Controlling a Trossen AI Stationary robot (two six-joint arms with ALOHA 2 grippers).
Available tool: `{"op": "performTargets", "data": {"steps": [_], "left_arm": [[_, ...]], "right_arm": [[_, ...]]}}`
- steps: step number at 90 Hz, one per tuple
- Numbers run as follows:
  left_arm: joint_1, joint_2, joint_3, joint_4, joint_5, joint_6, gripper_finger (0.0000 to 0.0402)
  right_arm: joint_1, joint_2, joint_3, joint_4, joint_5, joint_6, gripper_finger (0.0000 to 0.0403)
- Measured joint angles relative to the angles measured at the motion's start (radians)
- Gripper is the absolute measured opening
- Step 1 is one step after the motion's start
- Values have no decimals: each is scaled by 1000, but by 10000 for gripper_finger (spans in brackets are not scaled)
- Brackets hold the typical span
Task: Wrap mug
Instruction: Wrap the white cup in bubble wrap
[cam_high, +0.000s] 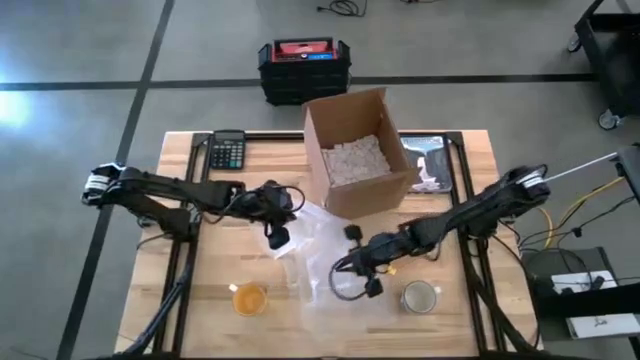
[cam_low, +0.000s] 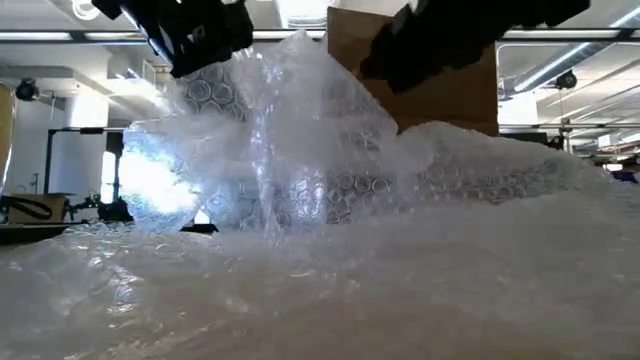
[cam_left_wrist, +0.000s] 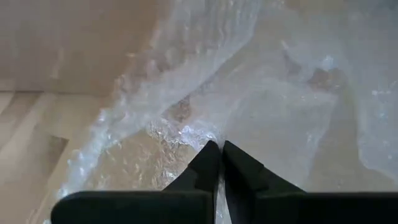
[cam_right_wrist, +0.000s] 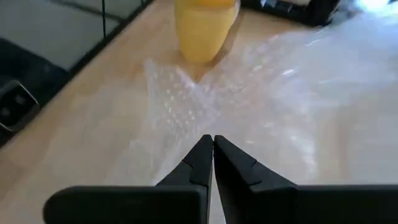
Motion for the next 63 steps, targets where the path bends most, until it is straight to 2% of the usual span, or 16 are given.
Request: {"op": "performTargets", "data": {"steps": [7, 17, 25, 33, 47, 63], "left_arm": [[0, 16, 0, -10, 0, -11, 0], [-4, 28, 0, -74, 0, -39, 0], [-12, 29, 0, -130, -1, -67, 0], [-24, 28, -2, -184, 0, -93, 0], [-60, 28, -2, -245, 2, -132, 0], [-94, 28, -2, -241, 20, -142, 0]], "right_arm": [[3, 49, 80, -199, 33, -11, 0], [20, 91, 184, -559, 203, -4, 0], [41, 87, 228, -776, 330, 26, 0], [50, 52, 229, -968, 371, 87, 0], [49, -73, 175, -1132, 447, 266, 0], [50, -277, 98, -1115, 507, 430, 0]]}}
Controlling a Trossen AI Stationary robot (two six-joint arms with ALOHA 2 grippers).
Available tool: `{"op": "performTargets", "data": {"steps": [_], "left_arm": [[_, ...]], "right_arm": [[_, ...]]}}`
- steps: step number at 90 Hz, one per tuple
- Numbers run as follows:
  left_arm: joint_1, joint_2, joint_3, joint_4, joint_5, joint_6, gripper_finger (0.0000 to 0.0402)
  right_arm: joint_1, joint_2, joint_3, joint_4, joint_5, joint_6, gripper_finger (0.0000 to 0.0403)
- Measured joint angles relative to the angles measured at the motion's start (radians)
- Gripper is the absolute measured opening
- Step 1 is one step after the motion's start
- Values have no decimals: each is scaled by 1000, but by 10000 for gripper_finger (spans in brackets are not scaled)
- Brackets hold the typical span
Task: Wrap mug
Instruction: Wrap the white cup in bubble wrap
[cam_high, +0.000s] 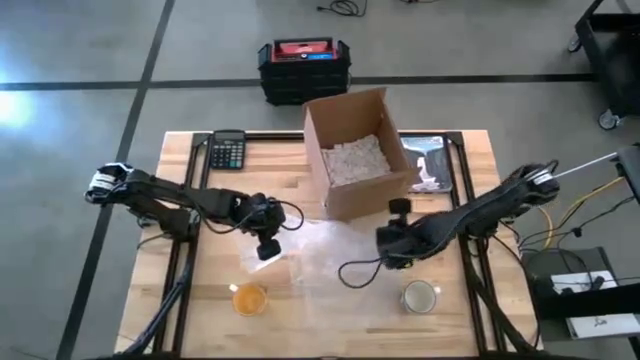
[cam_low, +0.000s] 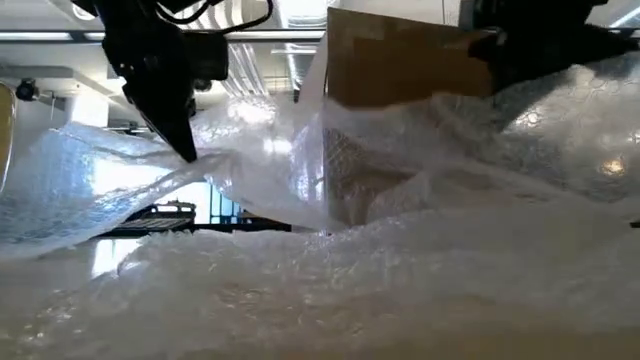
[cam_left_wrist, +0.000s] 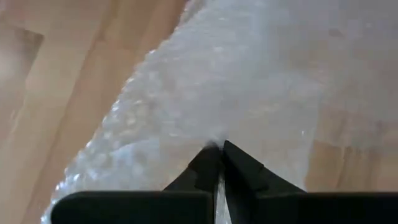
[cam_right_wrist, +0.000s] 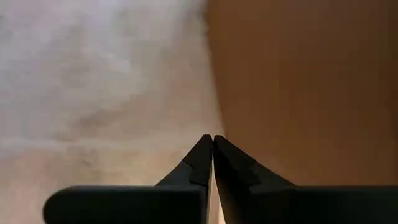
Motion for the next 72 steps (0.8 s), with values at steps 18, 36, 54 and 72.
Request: {"op": "performTargets", "data": {"steps": [18, 36, 54, 72], "left_arm": [[-2, 0, 0, 22, 11, -13, 0], [-2, 0, 0, 50, 11, -13, 0], [-2, -1, 0, 59, 11, -14, 0], [-2, -1, 0, 63, 11, -35, 0]], "right_arm": [[58, -185, -30, 338, -175, -54, 0], [112, -129, -162, 825, -412, -220, 0], [115, 101, -162, 840, -414, -224, 0], [112, 258, -52, 653, -264, -250, 0]]}}
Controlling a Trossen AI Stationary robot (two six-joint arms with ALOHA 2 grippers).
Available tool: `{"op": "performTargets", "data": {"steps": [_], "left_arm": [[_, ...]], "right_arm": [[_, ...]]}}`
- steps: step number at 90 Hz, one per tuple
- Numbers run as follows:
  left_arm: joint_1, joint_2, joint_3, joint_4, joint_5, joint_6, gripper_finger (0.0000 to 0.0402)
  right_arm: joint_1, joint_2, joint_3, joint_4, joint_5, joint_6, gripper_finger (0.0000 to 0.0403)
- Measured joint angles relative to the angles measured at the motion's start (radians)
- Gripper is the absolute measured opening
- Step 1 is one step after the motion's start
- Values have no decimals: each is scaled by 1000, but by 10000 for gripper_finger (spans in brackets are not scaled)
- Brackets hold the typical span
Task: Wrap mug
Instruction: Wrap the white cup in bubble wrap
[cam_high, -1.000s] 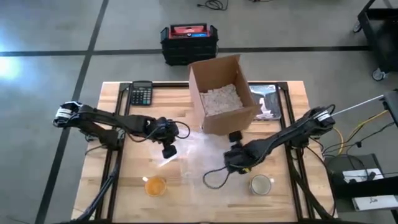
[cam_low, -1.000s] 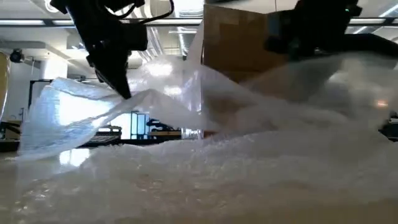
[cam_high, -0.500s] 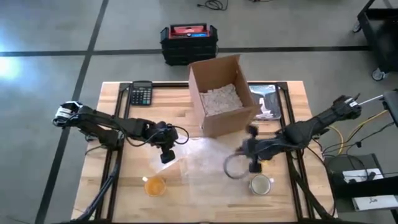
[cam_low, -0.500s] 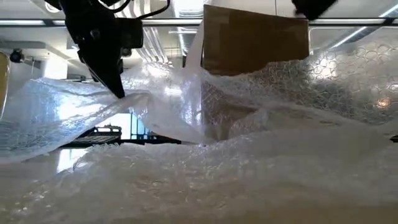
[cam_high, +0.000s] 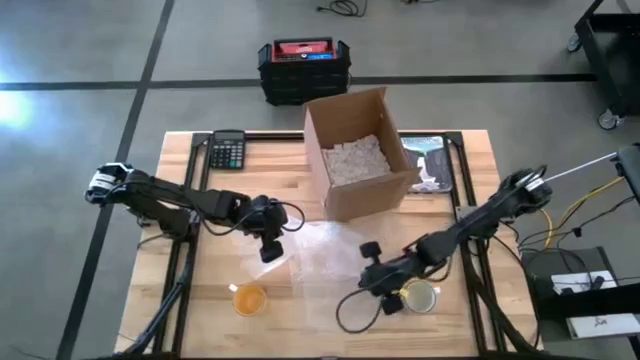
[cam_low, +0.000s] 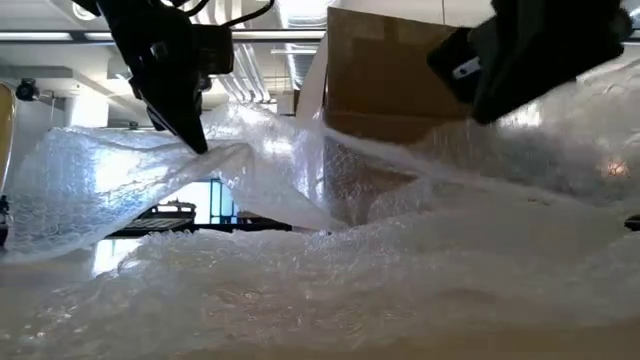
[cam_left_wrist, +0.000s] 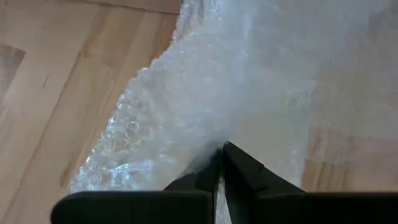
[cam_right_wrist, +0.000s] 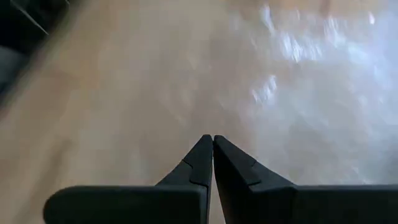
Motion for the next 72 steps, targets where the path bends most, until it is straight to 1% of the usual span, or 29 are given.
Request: {"op": "performTargets", "data": {"steps": [4, 12, 17, 20, 26, 33, 38, 43, 48, 52, 54, 60, 67, 72], "left_arm": [[-4, 0, 0, 1, 1, -5, 0], [-24, 0, 0, 3, 11, -20, 0], [-39, 0, 0, 4, 21, -26, 0], [-50, 0, 0, 5, 28, -30, 0], [-73, 0, 0, 6, 33, -41, 0], [-102, 0, 0, 8, 33, -58, 0], [-122, 0, 0, 12, 33, -71, 0], [-139, 0, 0, 11, 34, -83, 0], [-149, 0, 0, 12, 35, -89, 0], [-153, 0, 0, 11, 35, -90, 0], [-153, 0, 0, 10, 34, -91, 0], [-153, 0, 0, 10, 34, -91, 0], [-151, 0, 0, 12, 21, -85, 0], [-149, 0, 0, 18, 8, -73, 0]], "right_arm": [[-2, 22, 38, -100, 145, 1, 0], [-4, 36, 112, -319, 468, 33, 0], [-3, 34, 153, -431, 636, 62, 0], [-5, 27, 168, -493, 711, 76, 0], [-16, 5, 189, -593, 794, 101, 0], [-43, -43, 196, -667, 806, 160, 0], [-63, -82, 192, -696, 780, 201, 0], [-72, -127, 183, -706, 727, 229, 0], [-75, -175, 177, -697, 641, 242, 0], [-72, -210, 174, -664, 549, 239, 0], [-70, -226, 171, -635, 488, 227, 0], [-57, -268, 146, -502, 250, 176, 0], [-37, -289, 83, -242, -62, 100, 0], [-16, -286, 25, -51, -224, 51, 0]]}}
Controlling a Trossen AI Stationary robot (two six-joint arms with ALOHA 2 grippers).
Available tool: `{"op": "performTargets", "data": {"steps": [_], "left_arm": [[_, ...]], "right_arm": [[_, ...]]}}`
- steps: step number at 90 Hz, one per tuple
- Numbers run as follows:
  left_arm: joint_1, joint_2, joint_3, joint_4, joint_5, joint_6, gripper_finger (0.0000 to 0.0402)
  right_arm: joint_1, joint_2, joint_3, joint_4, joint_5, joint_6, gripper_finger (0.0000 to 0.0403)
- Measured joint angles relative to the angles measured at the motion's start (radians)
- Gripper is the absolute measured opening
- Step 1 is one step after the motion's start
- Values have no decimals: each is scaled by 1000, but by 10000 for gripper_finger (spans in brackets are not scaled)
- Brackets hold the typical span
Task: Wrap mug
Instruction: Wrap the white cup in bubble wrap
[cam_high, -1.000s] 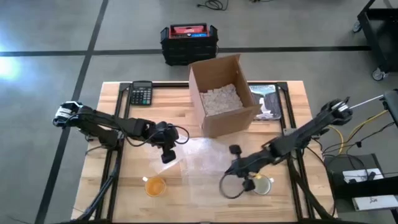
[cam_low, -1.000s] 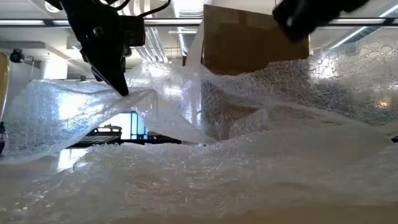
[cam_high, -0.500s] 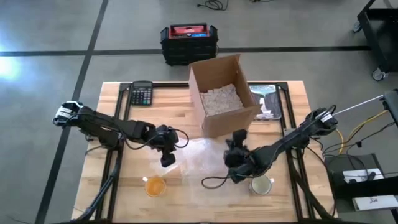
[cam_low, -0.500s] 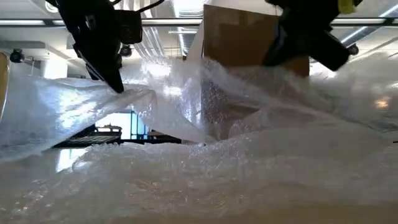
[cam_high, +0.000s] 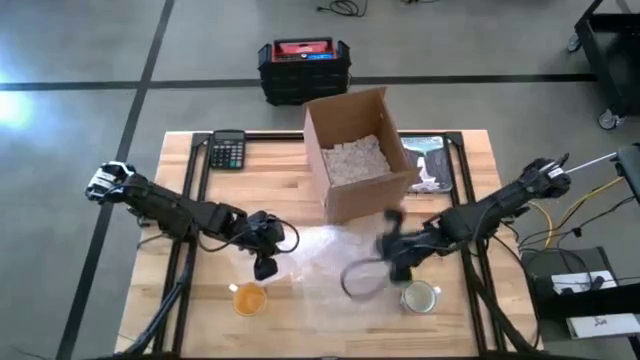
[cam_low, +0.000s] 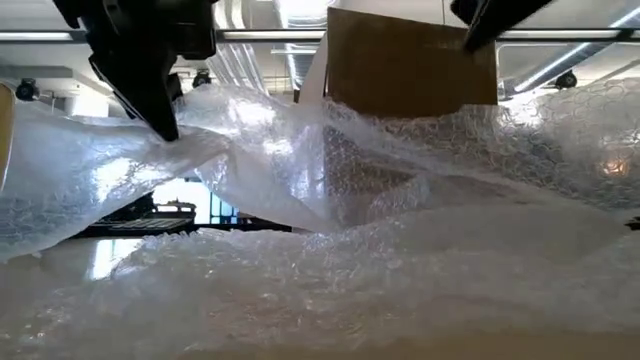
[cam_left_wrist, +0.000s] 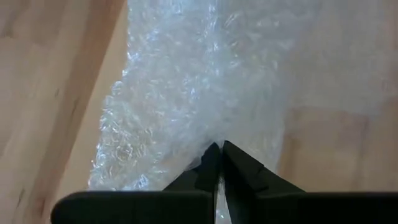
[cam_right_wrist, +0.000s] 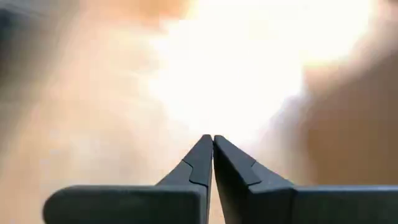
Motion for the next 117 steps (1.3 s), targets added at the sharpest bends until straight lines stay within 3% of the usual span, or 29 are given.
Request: {"op": "performTargets", "data": {"steps": [5, 11, 28, 36, 50, 57, 75, 93, 117], "left_arm": [[0, 0, 0, 5, -5, 2, 0], [2, 0, 0, 14, -10, 2, 0], [2, 0, 0, 41, -11, 5, 0], [2, 0, 0, 41, -11, 4, 0], [-12, 0, 0, 49, -10, -17, 0], [-26, 0, 0, 54, -10, -25, 0], [-73, 0, 0, 57, -2, -52, 0], [-115, 0, 0, 58, 34, -49, 0], [-124, -38, 36, 76, 40, -7, 0]], "right_arm": [[16, 30, -47, 149, -57, -37, 0], [22, 91, -83, 227, -39, -73, 0], [6, 272, -76, 202, 146, -90, 0], [-2, 326, -25, 86, 346, -98, 0], [-19, 341, 61, -210, 860, -84, 0], [-43, 326, 78, -312, 975, -83, 0], [-121, 209, 95, -554, 961, 93, 0], [-151, 48, 67, -646, 688, 176, 0], [-146, -140, 67, -612, 405, 181, 0]]}}
